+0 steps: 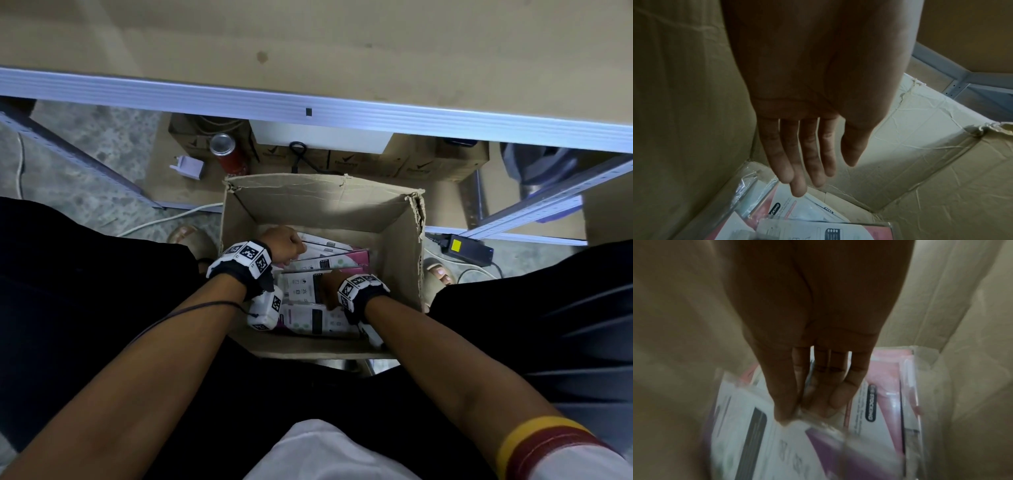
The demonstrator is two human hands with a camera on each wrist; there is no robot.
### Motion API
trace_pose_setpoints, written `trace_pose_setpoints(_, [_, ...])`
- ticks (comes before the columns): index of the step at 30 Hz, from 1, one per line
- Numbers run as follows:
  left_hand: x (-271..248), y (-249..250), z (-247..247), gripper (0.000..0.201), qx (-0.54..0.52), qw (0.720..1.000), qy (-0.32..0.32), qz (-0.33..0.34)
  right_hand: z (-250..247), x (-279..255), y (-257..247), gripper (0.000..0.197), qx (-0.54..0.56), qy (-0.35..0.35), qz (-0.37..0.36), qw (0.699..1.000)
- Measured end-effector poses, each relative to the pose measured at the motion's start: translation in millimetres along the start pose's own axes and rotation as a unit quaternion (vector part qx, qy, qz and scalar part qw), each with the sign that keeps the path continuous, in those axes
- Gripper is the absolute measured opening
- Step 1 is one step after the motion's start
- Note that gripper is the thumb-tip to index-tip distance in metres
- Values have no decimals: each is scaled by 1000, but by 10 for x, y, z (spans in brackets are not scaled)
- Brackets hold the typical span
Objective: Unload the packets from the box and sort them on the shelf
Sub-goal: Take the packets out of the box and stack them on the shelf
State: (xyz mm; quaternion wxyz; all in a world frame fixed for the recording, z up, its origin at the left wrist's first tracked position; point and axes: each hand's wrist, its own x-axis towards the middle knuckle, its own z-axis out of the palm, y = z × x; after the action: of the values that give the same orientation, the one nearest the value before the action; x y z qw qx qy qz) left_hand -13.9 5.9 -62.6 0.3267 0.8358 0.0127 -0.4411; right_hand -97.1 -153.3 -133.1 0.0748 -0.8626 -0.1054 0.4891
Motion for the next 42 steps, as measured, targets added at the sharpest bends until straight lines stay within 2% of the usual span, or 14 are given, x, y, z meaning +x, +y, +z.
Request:
trace_pose_setpoints(2, [21, -2, 25, 22, 17, 1000, -4, 0, -40, -10, 47, 65, 3, -3, 6, 1000])
trace_pose_setpoints(5, [46, 17, 63, 20, 62, 998, -10, -8, -107, -44, 128, 49, -36, -2, 6, 999])
trace_pose_setpoints(7, [60, 44, 113, 19, 98, 995, -9, -8, -120, -44, 206, 56, -38, -9, 10, 999])
trace_pose_setpoints(9, [91, 69, 192, 25, 159, 987, -3, 2, -127, -60, 267, 66, -36, -31, 21, 999])
trace_pose_setpoints(11, [122, 78, 304, 29, 216, 976, -8, 15, -99, -64, 309, 66, -31, -45, 29, 998])
trace_pose_setpoints(14, [210, 52, 483, 30, 275, 960, -41, 30, -20, -74, 350, 73, -25, -38, 31, 998])
trace_pose_setpoints(18, [293, -29, 619, 33, 320, 945, -40, 44, 67, -83, 367, 74, -35, -14, 13, 999])
trace_pose_setpoints(22, [352, -151, 634, 36, 329, 943, -22, 42, 64, -90, 379, 71, -47, -19, 14, 999])
trace_pose_setpoints(25, [379, -177, 629, 30, 340, 940, -10, 31, 49, -85, 400, 64, -38, -34, 14, 999])
trace_pose_setpoints(30, [429, -207, 624, 28, 342, 939, -26, 27, 73, -57, 403, 62, -60, -19, 3, 998])
trace_pose_setpoints(34, [486, -177, 617, 22, 325, 942, 59, 62, 95, -52, 390, 67, -56, -29, 15, 998])
trace_pose_setpoints(36, [491, -173, 610, 20, 310, 944, 80, 74, 106, -45, 377, 64, -52, -32, 13, 998])
trace_pose_setpoints(42, [470, -235, 591, 21, 283, 957, 30, 53, 101, -36, 378, 64, -42, -24, 8, 999])
